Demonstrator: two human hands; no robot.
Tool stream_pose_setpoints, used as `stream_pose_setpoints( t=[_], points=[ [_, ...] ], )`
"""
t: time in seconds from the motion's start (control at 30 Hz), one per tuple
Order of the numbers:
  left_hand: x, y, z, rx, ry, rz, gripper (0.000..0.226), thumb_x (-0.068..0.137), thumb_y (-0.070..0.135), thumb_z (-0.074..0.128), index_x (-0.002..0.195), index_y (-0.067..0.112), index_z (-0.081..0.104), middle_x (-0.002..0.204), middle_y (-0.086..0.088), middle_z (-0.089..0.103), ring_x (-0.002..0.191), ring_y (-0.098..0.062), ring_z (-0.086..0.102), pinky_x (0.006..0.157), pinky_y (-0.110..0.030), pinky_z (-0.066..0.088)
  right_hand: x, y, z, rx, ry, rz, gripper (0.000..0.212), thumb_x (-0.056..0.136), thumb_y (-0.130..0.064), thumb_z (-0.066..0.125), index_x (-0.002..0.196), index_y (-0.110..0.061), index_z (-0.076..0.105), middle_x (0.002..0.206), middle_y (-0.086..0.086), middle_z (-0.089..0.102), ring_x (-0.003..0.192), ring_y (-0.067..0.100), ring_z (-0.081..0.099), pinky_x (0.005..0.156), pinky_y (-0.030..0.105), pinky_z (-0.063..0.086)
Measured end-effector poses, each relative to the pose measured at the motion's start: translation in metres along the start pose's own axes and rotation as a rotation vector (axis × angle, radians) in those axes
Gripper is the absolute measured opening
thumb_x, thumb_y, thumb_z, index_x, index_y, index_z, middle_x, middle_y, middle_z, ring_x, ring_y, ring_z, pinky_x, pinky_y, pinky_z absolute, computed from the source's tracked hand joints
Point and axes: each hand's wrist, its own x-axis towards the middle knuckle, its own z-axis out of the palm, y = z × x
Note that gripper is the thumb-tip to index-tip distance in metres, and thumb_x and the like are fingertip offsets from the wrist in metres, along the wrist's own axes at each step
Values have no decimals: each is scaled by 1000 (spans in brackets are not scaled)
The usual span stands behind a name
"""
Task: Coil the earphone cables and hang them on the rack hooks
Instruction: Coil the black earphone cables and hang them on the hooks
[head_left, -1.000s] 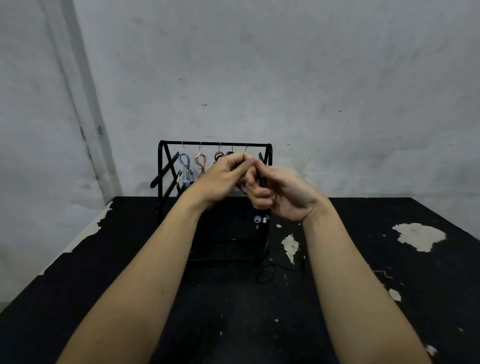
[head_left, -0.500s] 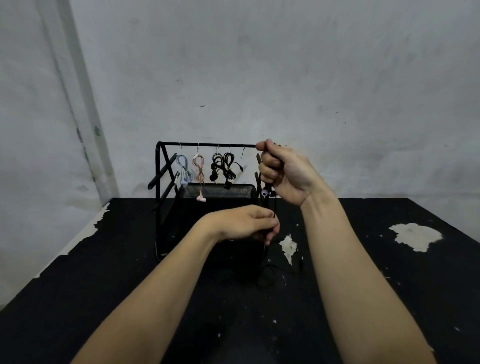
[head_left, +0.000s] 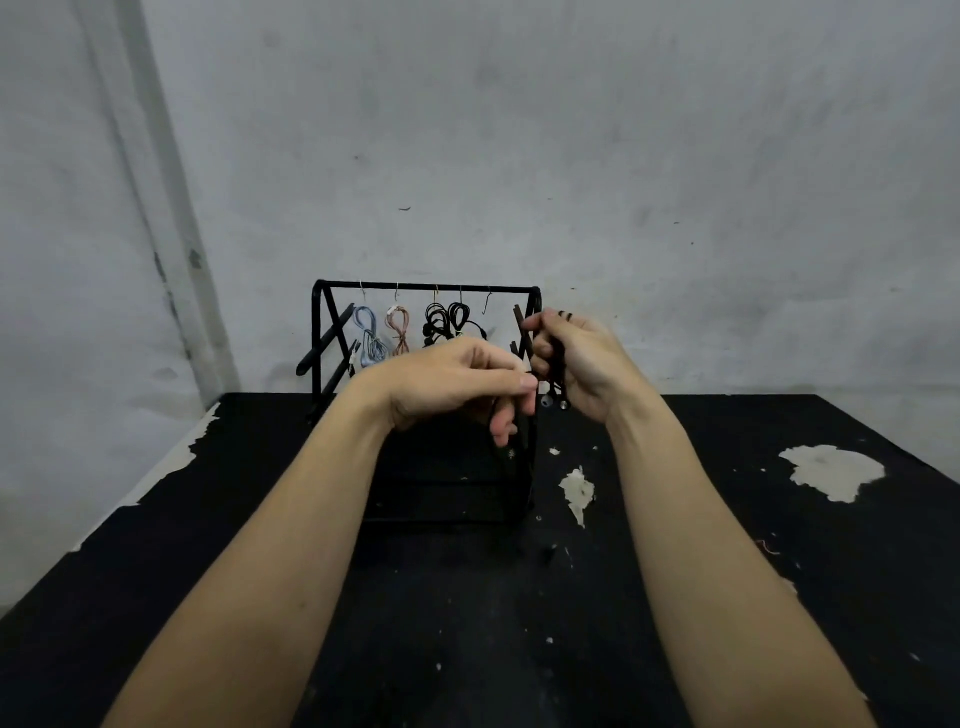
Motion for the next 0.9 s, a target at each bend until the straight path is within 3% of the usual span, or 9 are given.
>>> stream_pose_setpoints(
  t=[0.07, 0.17, 0.3, 0.4, 0.47, 0.6, 0.73, 0.8, 0.9],
  points=[
    [-3, 3, -1, -90, -27, 18, 25, 97, 23, 55, 84, 5, 67, 56, -8, 57, 56, -22, 60, 88, -53, 55, 2, -1, 1, -8, 80, 16, 30, 107, -19, 39, 90, -6, 60, 54, -3, 43, 45, 12, 40, 47, 23, 34],
    [-6, 9, 0, -116, -53, 35, 24, 97, 23, 54, 86, 6, 66, 55, -3, 44, 47, -16, 47, 66, -36, 56, 5, 3, -1, -123, 81, 23, 31, 106, -21, 40, 89, -9, 62, 52, -4, 46, 46, 13, 43, 49, 27, 35],
    [-1, 13, -4, -103, 170, 66, 26, 101, 22, 50, 82, 11, 63, 55, 6, 35, 46, -6, 32, 50, -21, 41, -9, 8, 1, -258, -171, 87, 46, 103, -40, 48, 66, -23, 67, 55, -2, 48, 51, 16, 45, 48, 28, 36],
    [8, 9, -13, -49, 409, 76, 33, 104, 25, 47, 77, 15, 64, 57, 7, 35, 48, -5, 29, 45, -16, 26, -21, 3, 2, -206, -386, 220, 73, 96, -70, 31, 81, -9, 69, 59, 5, 46, 53, 20, 44, 51, 30, 37],
    [15, 3, -19, -13, 525, 78, 32, 104, 25, 47, 78, 13, 61, 57, 8, 38, 46, -3, 32, 45, -13, 27, -25, 0, 1, -150, -536, 296, 91, 89, -79, 18, 87, -2, 64, 58, 7, 42, 52, 22, 41, 54, 32, 32],
    [30, -18, -18, -67, 641, 101, 30, 105, 24, 44, 82, 11, 57, 51, 17, 43, 46, 1, 38, 47, -11, 31, -36, -7, 7, -57, -706, 217, 67, 92, -67, 32, 80, -5, 58, 49, -1, 30, 46, 16, 29, 53, 30, 21],
    [37, -46, -4, -132, 547, 101, 30, 105, 28, 44, 81, 22, 61, 69, 4, 58, 70, -16, 50, 65, -27, 40, -34, -21, 14, 137, -682, 115, 61, 97, -61, 30, 77, -10, 58, 46, -7, 24, 42, 12, 22, 51, 27, 22],
    [38, -56, 8, -118, 479, 66, 28, 105, 24, 43, 87, 20, 63, 72, 1, 59, 69, -20, 46, 61, -25, 38, -30, -30, 15, 219, -623, 84, 62, 100, -59, 26, 76, -12, 59, 45, -8, 26, 41, 11, 23, 53, 28, 23],
    [40, -67, 28, -114, 337, -27, 28, 106, 15, 38, 86, 15, 58, 68, 4, 55, 58, -12, 46, 61, -26, 38, -23, -37, 13, 279, -523, 75, 62, 102, -58, 25, 76, -14, 59, 47, -8, 26, 40, 9, 25, 52, 28, 22]
  ],
)
